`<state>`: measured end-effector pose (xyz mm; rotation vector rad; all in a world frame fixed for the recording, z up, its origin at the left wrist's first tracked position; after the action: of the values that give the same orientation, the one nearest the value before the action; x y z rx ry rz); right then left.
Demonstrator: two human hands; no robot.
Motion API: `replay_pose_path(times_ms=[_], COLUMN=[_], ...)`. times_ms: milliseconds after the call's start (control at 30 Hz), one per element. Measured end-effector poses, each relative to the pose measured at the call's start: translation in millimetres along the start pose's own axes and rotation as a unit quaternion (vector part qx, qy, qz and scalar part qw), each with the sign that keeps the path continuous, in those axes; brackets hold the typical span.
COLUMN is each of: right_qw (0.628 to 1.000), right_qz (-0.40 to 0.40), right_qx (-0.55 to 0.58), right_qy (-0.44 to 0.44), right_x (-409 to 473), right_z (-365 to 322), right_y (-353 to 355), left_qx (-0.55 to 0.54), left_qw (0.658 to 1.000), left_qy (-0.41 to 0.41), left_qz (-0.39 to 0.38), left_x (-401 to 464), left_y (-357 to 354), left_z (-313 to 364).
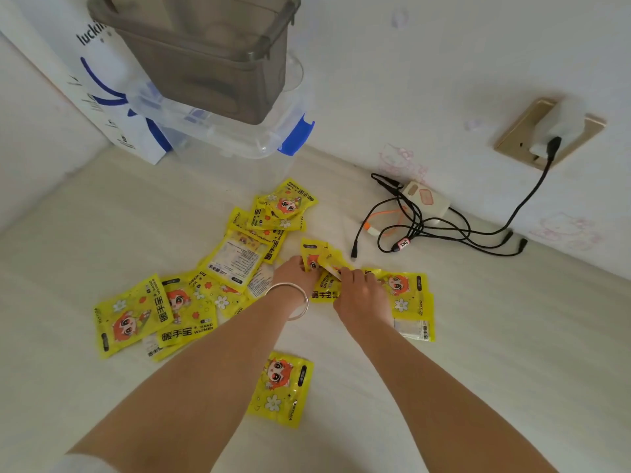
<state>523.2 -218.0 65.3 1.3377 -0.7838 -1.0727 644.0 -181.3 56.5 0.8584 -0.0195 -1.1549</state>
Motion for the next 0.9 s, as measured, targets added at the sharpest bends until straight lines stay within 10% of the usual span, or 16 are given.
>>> replay_pose_path(times_ms=[267,433,600,900], right_qw=[0.985,0.936,0.834,0.667], right_qz=[0.004,-0.088,-0.211,-0.329], right_qx=[0.164,0.320,0.472,0.617], right_qy=[-0.053,-0.114,-0.195,-0.258], right_x=[0.8,5.6,4.2,-13.3], right_z=[0.2,-21.1,-39.5,-62.4], right_y=[20.4,41.1,29.8,-8.4], left_qx=[-0.045,-0.126,0.129,0.241], left_qw=[0.999,0.985,0.974,0.963], left_qy=[0.013,0.019,-0.027,-0.058], left_qz=[-0.009,0.113,0.184,0.102], left_x=[-4.2,-6.0,-8.7,-7.2], left_y=[4.7,44.8,99.6,106.3], left_z=[-4.9,-34.9,-71.6,-102.5])
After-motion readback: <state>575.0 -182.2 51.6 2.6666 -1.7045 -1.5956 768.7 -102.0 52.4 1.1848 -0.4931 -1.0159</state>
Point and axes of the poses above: each hand's wrist, its own x-axis towards the middle knuckle, its own y-axis out of the back of the hand, z = x × y, the point moved 6 cm from there along x, towards the middle knuckle, and after that the axes turned 14 degrees about -y, right-handed, at the moved point
